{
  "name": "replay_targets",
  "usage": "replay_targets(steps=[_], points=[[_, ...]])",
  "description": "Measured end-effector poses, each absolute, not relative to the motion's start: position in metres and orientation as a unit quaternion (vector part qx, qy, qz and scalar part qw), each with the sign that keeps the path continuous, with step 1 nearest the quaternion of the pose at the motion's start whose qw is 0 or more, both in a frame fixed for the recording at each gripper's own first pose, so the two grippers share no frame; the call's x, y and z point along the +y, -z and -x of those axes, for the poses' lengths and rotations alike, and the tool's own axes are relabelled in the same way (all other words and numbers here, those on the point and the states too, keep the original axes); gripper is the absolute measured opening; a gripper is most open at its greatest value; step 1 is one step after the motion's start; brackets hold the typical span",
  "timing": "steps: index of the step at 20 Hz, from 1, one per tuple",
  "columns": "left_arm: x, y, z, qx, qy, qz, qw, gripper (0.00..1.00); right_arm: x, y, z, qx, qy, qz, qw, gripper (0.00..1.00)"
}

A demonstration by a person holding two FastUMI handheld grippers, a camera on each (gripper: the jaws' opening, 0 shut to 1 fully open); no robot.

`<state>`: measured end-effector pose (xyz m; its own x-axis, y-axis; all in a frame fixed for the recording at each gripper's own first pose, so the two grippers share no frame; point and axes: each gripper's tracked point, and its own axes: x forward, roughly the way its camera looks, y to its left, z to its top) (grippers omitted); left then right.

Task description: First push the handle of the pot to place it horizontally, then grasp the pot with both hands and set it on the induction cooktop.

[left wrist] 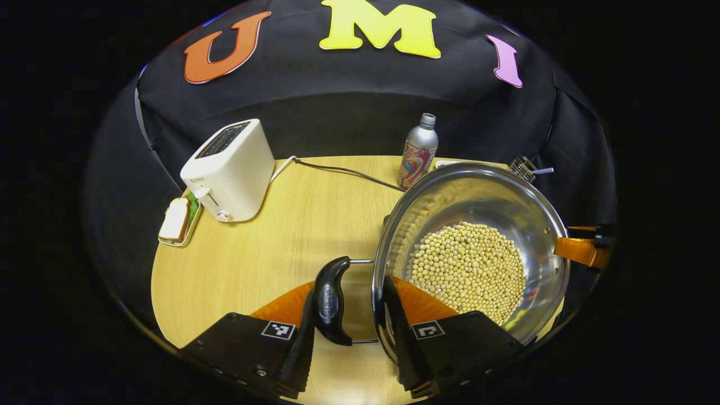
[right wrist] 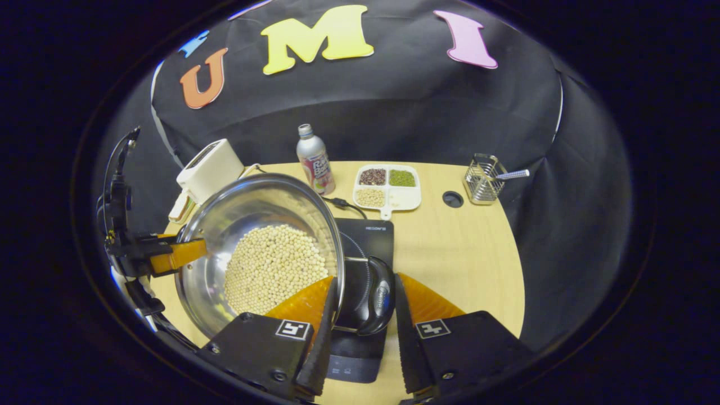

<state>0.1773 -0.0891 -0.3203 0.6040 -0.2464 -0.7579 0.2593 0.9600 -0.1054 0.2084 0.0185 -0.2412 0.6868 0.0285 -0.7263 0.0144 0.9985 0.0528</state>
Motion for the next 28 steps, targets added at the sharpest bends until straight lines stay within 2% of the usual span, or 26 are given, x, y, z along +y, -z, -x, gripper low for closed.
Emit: replay_targets(steps=[7, 11, 12, 22, 23, 24, 27, 28], points=[[-0.122, 0.335, -0.18, 0.436, 0.129, 0.001, 0.891, 0.6, -0.017, 0.255, -0.224, 0.409, -0.011, -0.018, 0.912, 0.51], [-0.134, 0.347, -0.182, 0.447, 0.122, 0.003, 0.886, 0.6, -0.027, 0.266, -0.233, 0.419, -0.015, -0.014, 0.908, 0.54], [-0.134, 0.349, -0.182, 0.449, 0.121, 0.003, 0.885, 0.6, -0.028, 0.269, -0.236, 0.421, -0.017, -0.014, 0.907, 0.52], [-0.135, 0.354, -0.189, 0.441, 0.119, -0.005, 0.89, 0.6, -0.028, 0.284, -0.25, 0.417, -0.025, -0.021, 0.908, 0.53], [-0.135, 0.355, -0.189, 0.44, 0.119, -0.002, 0.89, 0.65, -0.029, 0.285, -0.249, 0.412, -0.028, -0.02, 0.91, 0.53], [-0.136, 0.355, -0.188, 0.438, 0.12, -0.001, 0.891, 0.6, -0.029, 0.285, -0.25, 0.408, -0.03, -0.019, 0.912, 0.53], [-0.136, 0.356, -0.19, 0.439, 0.125, -0.003, 0.89, 0.6, -0.03, 0.286, -0.248, 0.403, -0.025, -0.022, 0.915, 0.55], [-0.135, 0.354, -0.19, 0.438, 0.129, -0.003, 0.89, 0.51, -0.029, 0.286, -0.247, 0.403, -0.024, -0.023, 0.915, 0.57]])
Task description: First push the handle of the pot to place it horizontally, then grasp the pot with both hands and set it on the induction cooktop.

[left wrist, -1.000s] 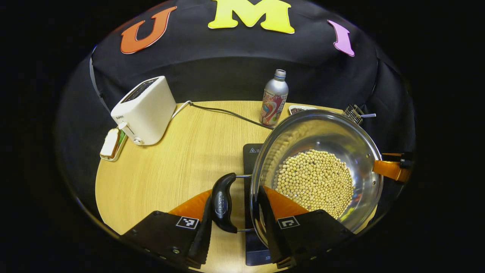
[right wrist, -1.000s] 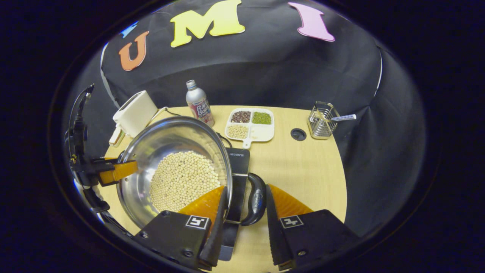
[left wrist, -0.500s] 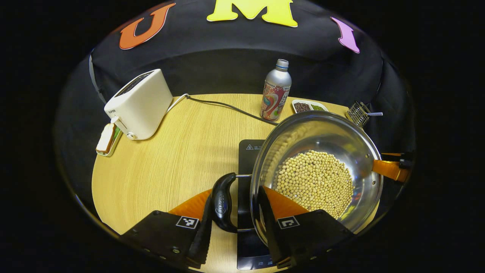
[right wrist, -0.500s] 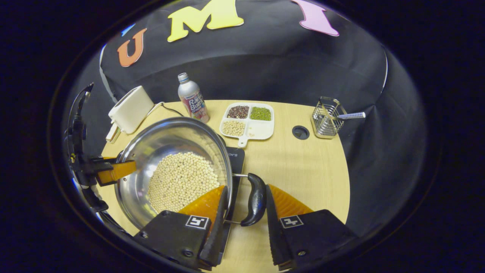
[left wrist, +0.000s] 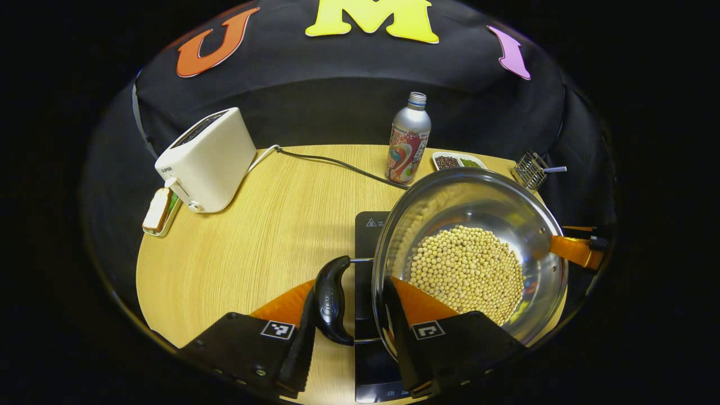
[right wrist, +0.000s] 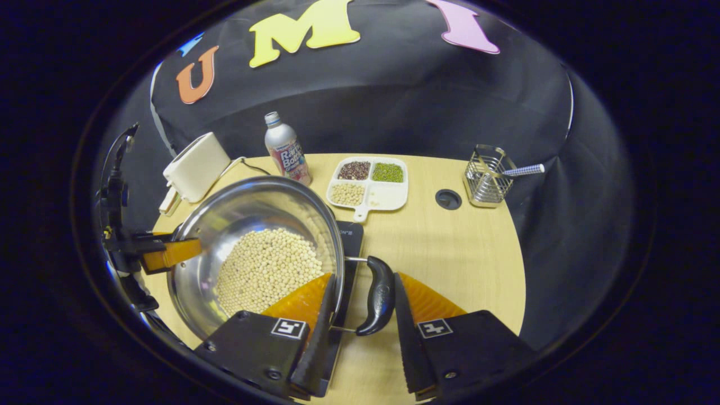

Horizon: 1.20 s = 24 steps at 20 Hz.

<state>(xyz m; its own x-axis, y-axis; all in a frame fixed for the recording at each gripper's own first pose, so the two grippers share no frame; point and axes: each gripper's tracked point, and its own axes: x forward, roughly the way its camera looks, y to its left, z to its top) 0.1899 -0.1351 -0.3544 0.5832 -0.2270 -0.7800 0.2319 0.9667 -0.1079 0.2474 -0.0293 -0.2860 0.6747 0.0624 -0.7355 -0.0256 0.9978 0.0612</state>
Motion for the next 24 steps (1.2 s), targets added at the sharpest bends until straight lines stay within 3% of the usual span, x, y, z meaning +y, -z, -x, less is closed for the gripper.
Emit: replay_targets(steps=[1, 4, 5, 6, 7, 8, 9, 10, 12, 17, 18, 24], points=[[-0.135, 0.354, -0.19, 0.439, 0.132, -0.002, 0.889, 0.61, -0.029, 0.286, -0.246, 0.403, -0.022, -0.024, 0.915, 0.57], [-0.136, 0.354, -0.192, 0.437, 0.139, -0.001, 0.889, 0.63, -0.029, 0.285, -0.244, 0.398, -0.019, -0.023, 0.917, 0.59], [-0.136, 0.354, -0.192, 0.437, 0.142, -0.004, 0.888, 0.75, -0.03, 0.286, -0.242, 0.399, -0.018, -0.022, 0.916, 0.6], [-0.136, 0.353, -0.193, 0.433, 0.146, -0.005, 0.889, 0.66, -0.032, 0.283, -0.242, 0.395, -0.012, -0.018, 0.918, 0.64], [-0.135, 0.35, -0.195, 0.427, 0.147, -0.005, 0.892, 0.69, -0.034, 0.279, -0.244, 0.385, -0.01, -0.015, 0.923, 0.67], [-0.132, 0.347, -0.196, 0.419, 0.147, -0.007, 0.896, 0.84, -0.035, 0.272, -0.249, 0.366, -0.007, -0.012, 0.931, 0.73], [-0.127, 0.338, -0.196, 0.408, 0.143, -0.01, 0.902, 0.99, -0.036, 0.262, -0.248, 0.352, -0.003, -0.003, 0.936, 0.72], [-0.124, 0.335, -0.199, 0.399, 0.138, -0.011, 0.906, 0.98, -0.041, 0.253, -0.249, 0.339, 0.007, 0.011, 0.941, 0.71], [-0.116, 0.328, -0.201, 0.387, 0.127, -0.014, 0.913, 0.98, -0.036, 0.24, -0.247, 0.322, 0.004, 0.021, 0.946, 0.83], [-0.11, 0.313, -0.196, 0.374, 0.126, -0.016, 0.919, 0.98, -0.025, 0.227, -0.241, 0.305, -0.002, 0.021, 0.952, 0.8], [-0.109, 0.31, -0.196, 0.369, 0.126, -0.017, 0.921, 0.98, -0.026, 0.225, -0.24, 0.302, 0.002, 0.024, 0.953, 0.86], [-0.1, 0.276, -0.192, 0.326, 0.125, -0.027, 0.937, 0.98, -0.021, 0.204, -0.223, 0.278, 0.01, 0.032, 0.96, 0.83]])
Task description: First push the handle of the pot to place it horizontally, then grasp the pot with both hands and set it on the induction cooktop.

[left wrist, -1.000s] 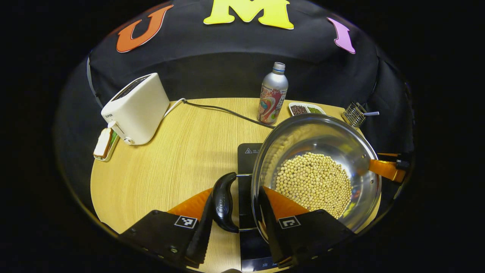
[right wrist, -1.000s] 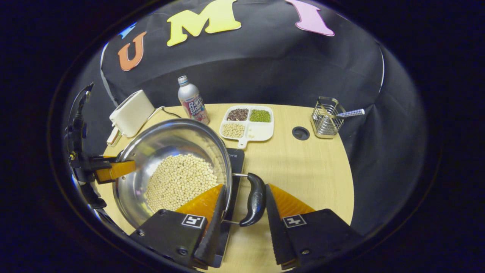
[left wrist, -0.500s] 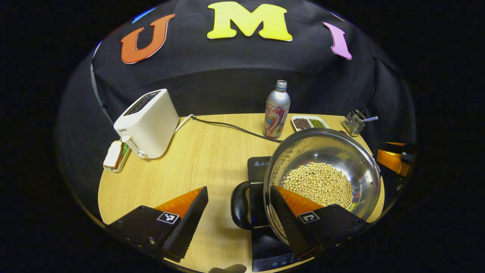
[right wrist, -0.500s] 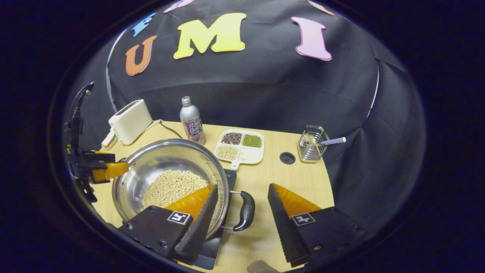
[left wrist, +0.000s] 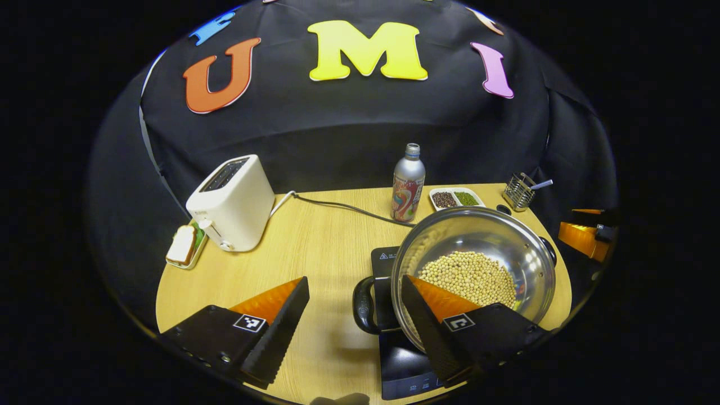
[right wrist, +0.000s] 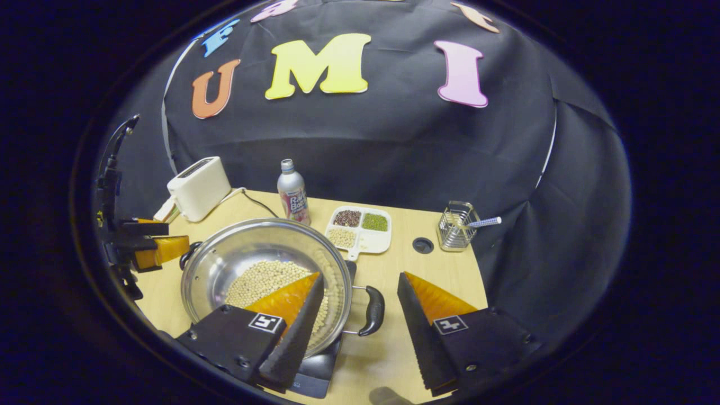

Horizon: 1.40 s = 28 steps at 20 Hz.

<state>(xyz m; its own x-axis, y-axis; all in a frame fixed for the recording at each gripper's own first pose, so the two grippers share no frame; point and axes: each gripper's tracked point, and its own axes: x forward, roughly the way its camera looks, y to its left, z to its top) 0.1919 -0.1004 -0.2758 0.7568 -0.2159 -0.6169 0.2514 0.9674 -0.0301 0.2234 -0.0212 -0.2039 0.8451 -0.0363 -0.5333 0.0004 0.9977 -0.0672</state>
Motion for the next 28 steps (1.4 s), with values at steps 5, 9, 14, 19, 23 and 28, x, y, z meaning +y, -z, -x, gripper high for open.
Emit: replay_targets(steps=[5, 9, 14, 19, 23, 28], points=[[-0.087, 0.229, -0.181, 0.27, 0.116, -0.026, 0.955, 0.98, -0.001, 0.168, -0.201, 0.242, -0.004, 0.043, 0.969, 0.83], [-0.073, 0.178, -0.166, 0.214, 0.113, -0.02, 0.97, 0.98, 0.021, 0.123, -0.178, 0.195, -0.016, 0.053, 0.979, 0.83], [-0.04, 0.114, -0.144, 0.15, 0.102, -0.006, 0.983, 0.98, 0.048, 0.055, -0.146, 0.119, -0.02, 0.062, 0.991, 0.87], [0.003, 0.052, -0.11, 0.088, 0.085, -0.003, 0.993, 0.98, 0.073, -0.016, -0.107, 0.035, -0.024, 0.059, 0.997, 1.0], [0.032, 0.012, -0.09, 0.049, 0.076, 0.013, 0.996, 0.98, 0.08, -0.055, -0.078, -0.019, -0.019, 0.046, 0.999, 1.0], [0.053, -0.015, -0.064, 0.02, 0.064, 0.016, 0.998, 0.97, 0.076, -0.071, -0.047, -0.049, -0.008, 0.017, 0.999, 1.0]])
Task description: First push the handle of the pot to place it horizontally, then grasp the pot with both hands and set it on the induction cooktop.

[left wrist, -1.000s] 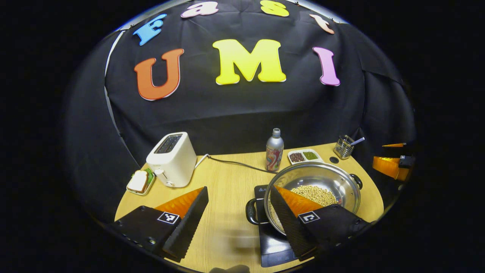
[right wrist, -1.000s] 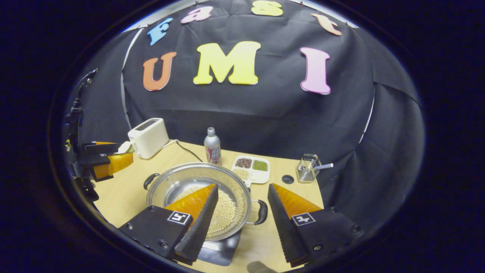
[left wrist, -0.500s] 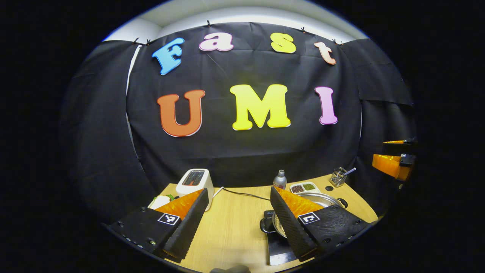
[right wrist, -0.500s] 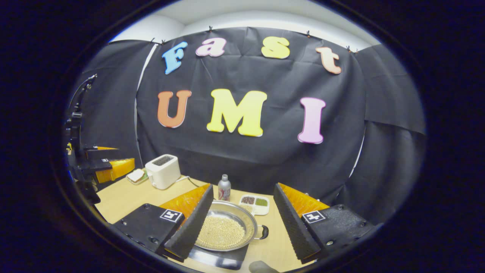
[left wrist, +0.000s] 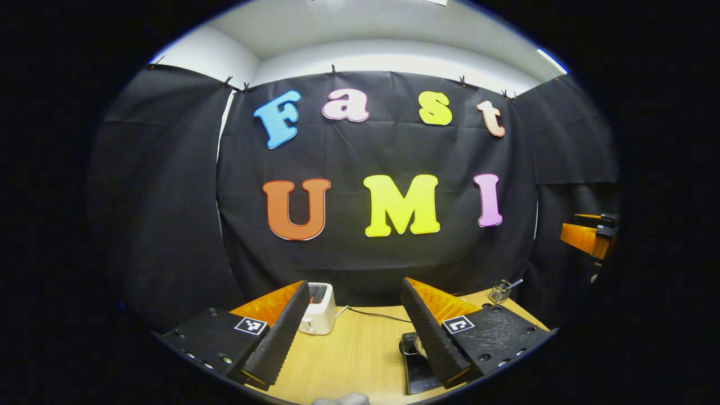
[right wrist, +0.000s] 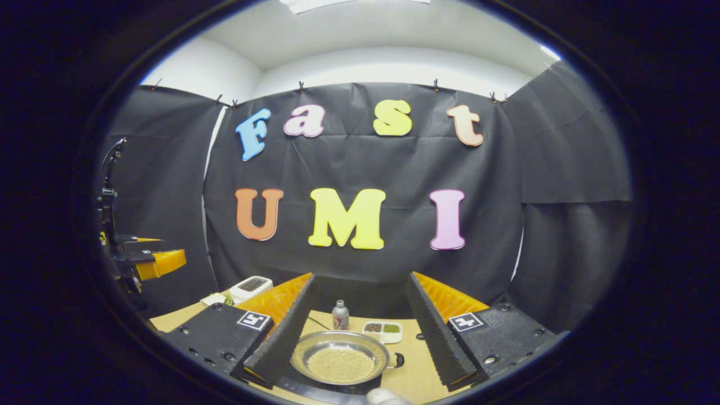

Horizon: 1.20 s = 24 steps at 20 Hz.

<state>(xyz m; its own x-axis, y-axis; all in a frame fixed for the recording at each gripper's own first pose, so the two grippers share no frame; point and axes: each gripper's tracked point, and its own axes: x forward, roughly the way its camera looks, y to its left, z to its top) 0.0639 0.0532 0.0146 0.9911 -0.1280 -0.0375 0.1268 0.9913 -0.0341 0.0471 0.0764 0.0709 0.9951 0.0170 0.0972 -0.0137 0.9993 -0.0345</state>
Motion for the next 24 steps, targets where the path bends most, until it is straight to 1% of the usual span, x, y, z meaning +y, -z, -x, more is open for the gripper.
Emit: replay_targets(steps=[5, 6, 7, 11, 18, 24], points=[[0.064, -0.026, -0.044, -0.003, 0.047, 0.017, 0.999, 0.97, 0.058, -0.063, -0.024, -0.054, 0.023, 0.003, 0.998, 1.0], [0.063, -0.031, -0.041, -0.013, 0.049, 0.018, 0.999, 1.0, 0.056, -0.059, -0.019, -0.051, 0.029, -0.005, 0.998, 1.0], [0.059, -0.033, -0.04, -0.018, 0.054, 0.015, 0.998, 0.97, 0.053, -0.057, -0.018, -0.049, 0.035, -0.015, 0.998, 1.0], [0.045, -0.03, -0.043, -0.014, 0.068, 0.018, 0.997, 0.97, 0.043, -0.049, -0.011, -0.036, 0.052, -0.018, 0.998, 1.0], [0.03, -0.039, -0.043, -0.022, 0.087, 0.019, 0.996, 0.97, 0.046, -0.056, -0.006, -0.042, 0.054, -0.004, 0.998, 1.0], [0.03, -0.041, -0.041, -0.021, 0.086, 0.019, 0.996, 0.97, 0.044, -0.057, -0.003, -0.042, 0.052, -0.002, 0.998, 1.0]])
